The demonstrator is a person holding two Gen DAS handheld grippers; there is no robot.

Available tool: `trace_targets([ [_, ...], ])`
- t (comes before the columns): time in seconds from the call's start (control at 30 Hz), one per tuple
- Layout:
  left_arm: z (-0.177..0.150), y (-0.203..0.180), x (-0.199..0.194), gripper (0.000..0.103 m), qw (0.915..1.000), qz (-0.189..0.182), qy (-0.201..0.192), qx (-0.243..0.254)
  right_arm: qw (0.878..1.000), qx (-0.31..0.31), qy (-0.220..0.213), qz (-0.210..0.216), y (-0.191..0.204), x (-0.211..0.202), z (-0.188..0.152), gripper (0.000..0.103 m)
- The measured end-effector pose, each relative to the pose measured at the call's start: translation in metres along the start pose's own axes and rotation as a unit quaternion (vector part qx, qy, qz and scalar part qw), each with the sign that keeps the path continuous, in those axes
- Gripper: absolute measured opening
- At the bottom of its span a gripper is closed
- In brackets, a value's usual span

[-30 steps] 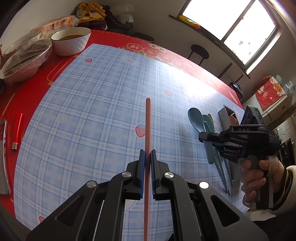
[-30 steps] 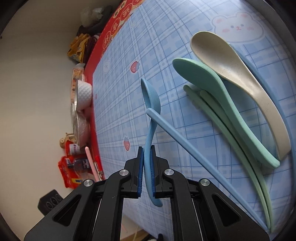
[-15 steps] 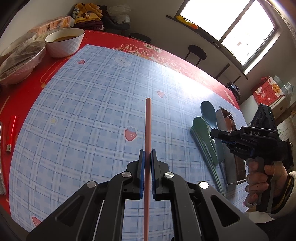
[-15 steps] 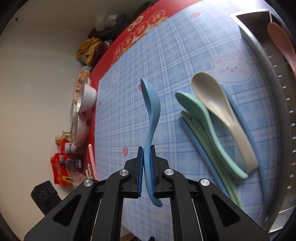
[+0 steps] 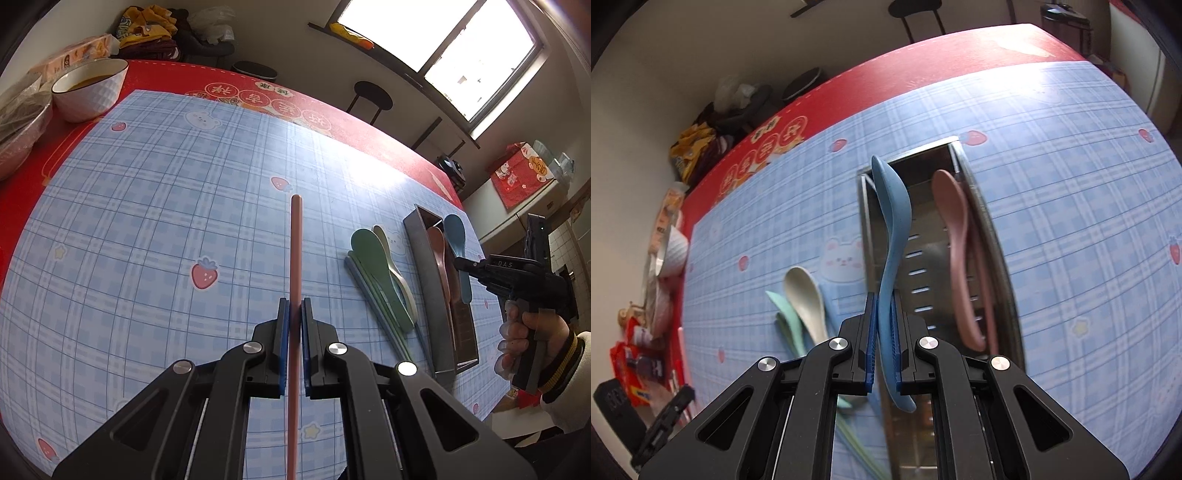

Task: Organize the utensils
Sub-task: 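Lower the blue spoon into the steel holder and open the right tool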

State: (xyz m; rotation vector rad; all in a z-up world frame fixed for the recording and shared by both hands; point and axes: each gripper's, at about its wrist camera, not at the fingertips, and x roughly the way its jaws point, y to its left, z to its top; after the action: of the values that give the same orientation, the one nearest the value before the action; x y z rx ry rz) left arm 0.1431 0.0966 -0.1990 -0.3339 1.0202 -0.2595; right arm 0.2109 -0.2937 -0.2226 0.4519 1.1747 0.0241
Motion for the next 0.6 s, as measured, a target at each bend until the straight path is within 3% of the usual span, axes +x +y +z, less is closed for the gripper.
trace_targets([
  [0.3,-0.003,-0.003,0.004,0.006,0.9999,0.007,0.001,-0.009,0.998,0.0,0.039,-0.047,-0.008,0.029,0.006,0.007],
  [0.6,-0.009,0.003,-0.003,0.006,0.9995,0.019,-0.006,-0.024,0.996,0.001,0.044,-0.077,-0.009,0.049,0.024,0.007],
])
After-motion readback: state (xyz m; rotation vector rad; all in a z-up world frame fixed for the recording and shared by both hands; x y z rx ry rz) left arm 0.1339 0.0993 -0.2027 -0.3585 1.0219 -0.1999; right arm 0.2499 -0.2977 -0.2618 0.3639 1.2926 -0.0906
